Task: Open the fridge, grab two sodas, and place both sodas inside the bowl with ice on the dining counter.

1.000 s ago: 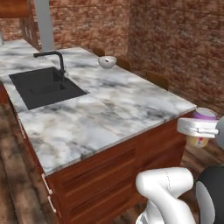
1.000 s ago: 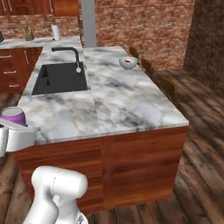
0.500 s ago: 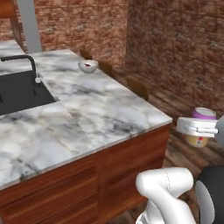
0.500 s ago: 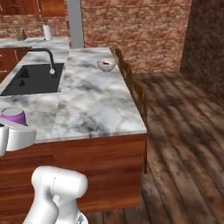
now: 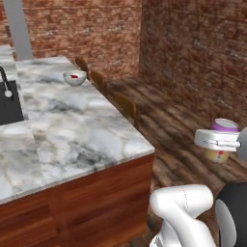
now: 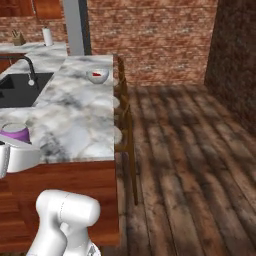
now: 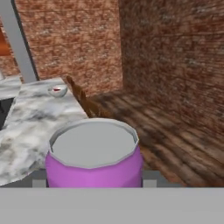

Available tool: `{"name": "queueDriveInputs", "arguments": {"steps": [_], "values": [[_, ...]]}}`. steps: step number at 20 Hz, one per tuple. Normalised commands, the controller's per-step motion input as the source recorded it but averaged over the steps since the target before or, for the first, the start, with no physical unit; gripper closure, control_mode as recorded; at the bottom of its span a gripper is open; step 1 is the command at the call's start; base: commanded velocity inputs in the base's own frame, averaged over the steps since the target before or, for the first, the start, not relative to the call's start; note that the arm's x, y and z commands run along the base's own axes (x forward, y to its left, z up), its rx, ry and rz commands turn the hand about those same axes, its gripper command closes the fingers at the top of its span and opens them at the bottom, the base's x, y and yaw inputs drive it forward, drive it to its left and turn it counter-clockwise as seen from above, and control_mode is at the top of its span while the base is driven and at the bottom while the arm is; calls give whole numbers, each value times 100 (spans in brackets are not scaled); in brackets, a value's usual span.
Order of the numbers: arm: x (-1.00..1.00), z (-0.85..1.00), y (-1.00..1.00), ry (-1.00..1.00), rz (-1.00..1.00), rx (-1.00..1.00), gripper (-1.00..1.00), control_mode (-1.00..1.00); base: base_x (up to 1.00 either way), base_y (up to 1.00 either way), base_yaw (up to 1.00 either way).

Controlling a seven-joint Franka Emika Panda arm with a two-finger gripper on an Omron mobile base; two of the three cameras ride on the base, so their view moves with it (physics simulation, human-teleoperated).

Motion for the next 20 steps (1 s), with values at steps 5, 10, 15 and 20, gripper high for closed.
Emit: {"name": "queueDriveInputs", "arguments": {"steps": [5, 10, 15, 20], "values": [[0, 0, 0, 0, 0, 0, 100, 100, 68, -80, 24], [0, 0, 0, 0, 0, 0, 100, 100, 91, -57, 30], [0, 0, 0, 0, 0, 0, 100, 100, 100, -50, 30], [0, 0, 0, 0, 0, 0, 100, 100, 83, -57, 32]]}}
